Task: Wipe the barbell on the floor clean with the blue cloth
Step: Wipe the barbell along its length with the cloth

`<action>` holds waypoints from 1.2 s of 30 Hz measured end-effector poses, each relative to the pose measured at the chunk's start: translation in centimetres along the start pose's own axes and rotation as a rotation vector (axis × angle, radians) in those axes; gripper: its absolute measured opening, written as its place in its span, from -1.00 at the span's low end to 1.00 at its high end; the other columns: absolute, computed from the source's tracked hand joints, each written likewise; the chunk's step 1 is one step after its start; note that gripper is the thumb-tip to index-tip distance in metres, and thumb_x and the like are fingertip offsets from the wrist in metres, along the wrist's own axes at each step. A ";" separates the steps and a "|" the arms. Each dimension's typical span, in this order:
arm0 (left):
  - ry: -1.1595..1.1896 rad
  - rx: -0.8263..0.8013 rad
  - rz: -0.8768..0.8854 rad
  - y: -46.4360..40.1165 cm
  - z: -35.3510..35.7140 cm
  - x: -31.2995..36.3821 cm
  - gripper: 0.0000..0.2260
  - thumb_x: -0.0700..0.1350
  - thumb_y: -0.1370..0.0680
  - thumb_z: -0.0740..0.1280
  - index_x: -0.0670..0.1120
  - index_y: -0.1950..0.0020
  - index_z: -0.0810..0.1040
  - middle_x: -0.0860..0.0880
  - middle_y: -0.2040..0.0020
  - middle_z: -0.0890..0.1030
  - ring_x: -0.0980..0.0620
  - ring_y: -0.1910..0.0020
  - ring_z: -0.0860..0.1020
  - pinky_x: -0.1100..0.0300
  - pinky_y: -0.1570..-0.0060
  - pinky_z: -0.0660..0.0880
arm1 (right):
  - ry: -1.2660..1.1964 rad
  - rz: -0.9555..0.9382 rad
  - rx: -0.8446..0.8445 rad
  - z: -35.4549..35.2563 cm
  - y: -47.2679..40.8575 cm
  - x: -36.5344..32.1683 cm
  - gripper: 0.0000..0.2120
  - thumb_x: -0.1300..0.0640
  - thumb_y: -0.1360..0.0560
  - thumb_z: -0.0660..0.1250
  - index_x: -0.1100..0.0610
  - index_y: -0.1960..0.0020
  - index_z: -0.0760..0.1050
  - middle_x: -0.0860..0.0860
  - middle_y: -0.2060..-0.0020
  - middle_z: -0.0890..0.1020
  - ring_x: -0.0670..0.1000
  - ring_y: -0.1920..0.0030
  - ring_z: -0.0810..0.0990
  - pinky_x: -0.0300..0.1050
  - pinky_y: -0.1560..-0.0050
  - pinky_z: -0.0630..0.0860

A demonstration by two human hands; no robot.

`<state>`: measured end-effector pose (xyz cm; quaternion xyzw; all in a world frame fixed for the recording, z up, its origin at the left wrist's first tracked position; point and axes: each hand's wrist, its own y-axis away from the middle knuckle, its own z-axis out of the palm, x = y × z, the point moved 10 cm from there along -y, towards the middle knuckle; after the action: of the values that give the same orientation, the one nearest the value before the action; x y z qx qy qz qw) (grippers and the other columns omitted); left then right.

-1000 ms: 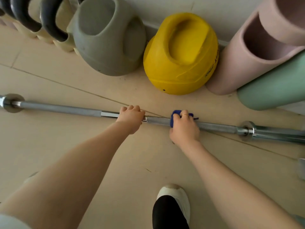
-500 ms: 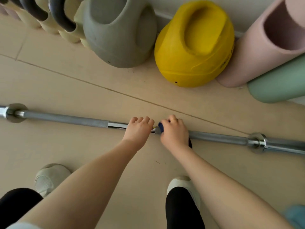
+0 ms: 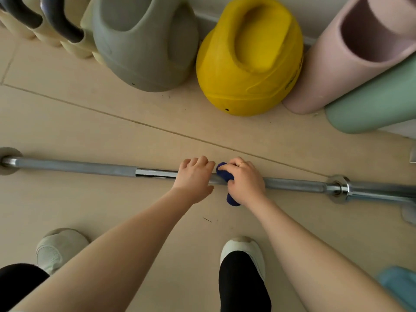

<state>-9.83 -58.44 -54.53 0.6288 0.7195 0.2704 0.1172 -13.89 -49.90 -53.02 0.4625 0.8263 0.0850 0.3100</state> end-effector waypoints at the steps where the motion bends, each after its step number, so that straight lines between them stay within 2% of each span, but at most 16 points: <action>1: 0.009 -0.016 0.020 -0.1 0.1 0.7 -0.56 0.02 -0.54 0.28 -0.02 -0.39 0.29 -0.03 -0.30 0.38 -0.06 -0.27 0.38 0.08 -0.34 0.20 | -0.003 -0.022 0.061 -0.8 0.5 0.8 -0.57 0.35 -0.35 0.21 0.03 -0.12 0.56 -0.02 -0.06 0.55 0.14 0.01 0.48 -0.02 0.06 0.46; 4: -0.018 -0.020 0.069 -0.4 0.4 2.0 -0.61 -0.02 -0.59 0.21 0.01 -0.41 0.29 -0.02 -0.30 0.42 -0.07 -0.26 0.41 0.08 -0.32 0.20 | 0.160 0.095 0.248 -2.8 2.8 5.3 -0.61 0.34 -0.21 0.26 0.06 0.04 0.60 0.04 0.14 0.61 0.21 0.21 0.52 -0.01 0.25 0.41; 7: -0.050 -0.016 0.102 -0.6 0.4 2.3 -0.64 -0.07 -0.60 0.17 0.03 -0.41 0.31 -0.01 -0.27 0.46 -0.08 -0.22 0.43 0.11 -0.25 0.24 | 0.238 0.268 0.208 -3.3 3.2 7.7 -0.67 0.32 -0.28 0.30 0.09 0.00 0.59 0.09 0.06 0.60 0.22 0.09 0.49 -0.01 0.15 0.35; 10: -0.031 -0.039 0.085 -0.6 0.6 2.4 -0.67 -0.07 -0.60 0.17 0.04 -0.37 0.35 -0.01 -0.24 0.47 -0.08 -0.19 0.44 0.11 -0.19 0.28 | 0.298 0.029 0.068 -2.3 2.0 5.8 -0.63 0.29 -0.37 0.25 0.08 -0.15 0.53 0.06 -0.12 0.54 0.20 -0.09 0.45 -0.01 0.00 0.36; 12: -0.027 -0.053 0.075 -0.8 0.6 2.4 -0.67 -0.08 -0.60 0.18 0.05 -0.37 0.36 -0.01 -0.24 0.47 -0.09 -0.19 0.45 0.11 -0.18 0.28 | 0.311 -0.005 0.016 -2.8 2.3 7.2 -0.57 0.29 -0.38 0.24 0.02 -0.21 0.50 0.01 -0.15 0.53 0.17 -0.09 0.45 -0.02 -0.03 0.37; 16: -0.014 -0.081 0.052 -0.9 0.6 2.2 -0.66 -0.07 -0.60 0.18 0.05 -0.38 0.35 -0.02 -0.27 0.46 -0.09 -0.22 0.43 0.09 -0.20 0.28 | 0.321 0.366 0.160 -6.4 5.0 15.8 -0.63 0.28 -0.37 0.25 0.07 -0.14 0.53 0.10 -0.07 0.54 0.22 0.00 0.45 0.01 0.06 0.37; 18: -0.014 -0.090 0.043 -0.8 0.6 2.3 -0.67 -0.07 -0.60 0.18 0.05 -0.37 0.36 -0.02 -0.26 0.46 -0.09 -0.22 0.43 0.09 -0.20 0.28 | 0.300 0.469 0.204 -6.6 5.9 16.9 -0.65 0.29 -0.36 0.26 0.12 -0.13 0.52 0.15 -0.08 0.51 0.25 0.01 0.44 0.02 0.08 0.37; 20: -0.018 -0.092 0.040 -0.8 0.5 2.4 -0.67 -0.08 -0.60 0.18 0.04 -0.37 0.36 -0.02 -0.26 0.46 -0.09 -0.23 0.43 0.10 -0.20 0.29 | 0.239 0.475 0.219 -6.0 5.7 15.8 -0.68 0.29 -0.37 0.26 0.16 -0.12 0.51 0.18 -0.09 0.49 0.26 -0.01 0.44 0.03 0.06 0.39; 23: -0.023 -0.079 0.029 -0.5 0.5 2.3 -0.66 -0.07 -0.60 0.17 0.06 -0.39 0.34 0.00 -0.27 0.45 -0.08 -0.23 0.42 0.11 -0.18 0.29 | 0.245 0.294 0.133 -4.8 5.4 13.6 -0.67 0.25 -0.40 0.27 0.13 -0.16 0.49 0.13 -0.09 0.47 0.22 -0.04 0.45 0.03 0.09 0.45; 24: -0.032 -0.068 0.023 -0.4 0.4 2.2 -0.66 -0.06 -0.61 0.16 0.06 -0.39 0.33 0.00 -0.28 0.45 -0.07 -0.23 0.42 0.11 -0.17 0.30 | 0.251 0.291 0.119 -5.2 5.6 14.3 -0.67 0.24 -0.41 0.26 0.11 -0.16 0.49 0.13 -0.09 0.47 0.22 -0.04 0.45 0.02 0.11 0.45; 28: -0.021 -0.063 -0.011 0.0 0.5 2.3 -0.66 -0.07 -0.61 0.16 0.04 -0.40 0.33 0.00 -0.29 0.44 -0.08 -0.24 0.42 0.11 -0.16 0.30 | 0.275 0.616 0.125 -7.8 6.8 20.1 -0.69 0.24 -0.44 0.22 0.13 -0.17 0.47 0.17 -0.10 0.44 0.24 -0.10 0.43 0.02 0.00 0.42; 29: -0.017 -0.069 -0.015 -0.1 0.5 2.4 -0.66 -0.08 -0.61 0.16 0.05 -0.40 0.33 -0.01 -0.29 0.44 -0.08 -0.24 0.42 0.11 -0.17 0.30 | 0.292 0.614 0.099 -7.6 6.5 19.4 -0.70 0.22 -0.45 0.21 0.13 -0.17 0.46 0.17 -0.12 0.43 0.23 -0.12 0.43 0.01 -0.03 0.42; 31: 0.006 -0.082 -0.026 -0.2 0.5 2.2 -0.66 -0.09 -0.61 0.16 0.05 -0.39 0.33 -0.01 -0.30 0.45 -0.08 -0.23 0.43 0.11 -0.19 0.31 | 0.278 0.466 0.072 -6.3 5.2 15.7 -0.71 0.19 -0.47 0.20 0.11 -0.18 0.44 0.15 -0.14 0.43 0.22 -0.15 0.43 0.00 -0.05 0.43; 34: 0.017 -0.086 -0.041 0.1 0.4 1.9 -0.63 -0.17 -0.60 0.15 0.03 -0.41 0.32 0.01 -0.31 0.46 -0.07 -0.28 0.39 0.11 -0.23 0.31 | 0.176 0.202 -0.027 -3.3 4.1 9.5 -0.67 0.16 -0.48 0.20 0.09 -0.24 0.37 0.07 -0.21 0.37 0.16 -0.16 0.41 -0.01 0.03 0.46; 36: -0.011 -0.083 -0.046 0.4 0.2 1.7 -0.60 -0.20 -0.59 0.14 0.01 -0.43 0.29 0.03 -0.34 0.44 -0.04 -0.35 0.32 0.12 -0.27 0.27 | 0.139 0.128 -0.073 -2.5 3.9 7.9 -0.67 0.15 -0.48 0.19 0.08 -0.24 0.37 0.05 -0.21 0.37 0.15 -0.13 0.42 -0.01 0.09 0.46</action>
<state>-9.71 -56.74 -54.22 0.6083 0.7212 0.2939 0.1532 -15.60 -40.87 -52.80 0.4956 0.8110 0.1669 0.2625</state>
